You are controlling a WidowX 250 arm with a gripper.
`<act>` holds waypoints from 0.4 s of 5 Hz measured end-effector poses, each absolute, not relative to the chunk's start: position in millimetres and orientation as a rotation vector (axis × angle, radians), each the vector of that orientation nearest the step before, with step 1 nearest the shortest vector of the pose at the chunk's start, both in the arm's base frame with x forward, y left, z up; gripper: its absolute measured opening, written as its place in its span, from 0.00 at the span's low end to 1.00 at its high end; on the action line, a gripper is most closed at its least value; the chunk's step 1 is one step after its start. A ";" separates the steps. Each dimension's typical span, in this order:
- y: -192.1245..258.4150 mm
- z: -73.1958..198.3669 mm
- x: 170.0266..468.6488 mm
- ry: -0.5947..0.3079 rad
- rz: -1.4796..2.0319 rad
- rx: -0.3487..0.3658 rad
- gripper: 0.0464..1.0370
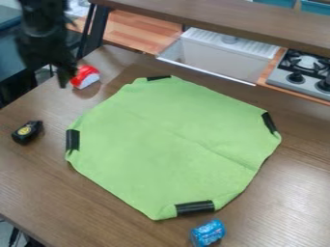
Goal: Remove the grey bottle from the cloth
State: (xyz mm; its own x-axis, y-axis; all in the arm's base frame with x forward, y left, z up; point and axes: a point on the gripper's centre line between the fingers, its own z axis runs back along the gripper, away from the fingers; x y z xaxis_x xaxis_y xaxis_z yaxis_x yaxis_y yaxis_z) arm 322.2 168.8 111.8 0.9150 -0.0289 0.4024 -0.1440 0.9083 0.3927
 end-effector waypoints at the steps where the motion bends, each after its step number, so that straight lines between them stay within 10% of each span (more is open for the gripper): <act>1: 158.7 123.6 331.9 -0.387 -0.079 0.414 0.96; 2: 157.6 123.2 331.8 -0.384 -0.086 0.410 0.96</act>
State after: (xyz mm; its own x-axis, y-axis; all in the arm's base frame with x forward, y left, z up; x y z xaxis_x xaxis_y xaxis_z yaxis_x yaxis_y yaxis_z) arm 331.8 157.6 123.2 0.9246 -0.1582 0.3464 0.0049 0.9145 0.4045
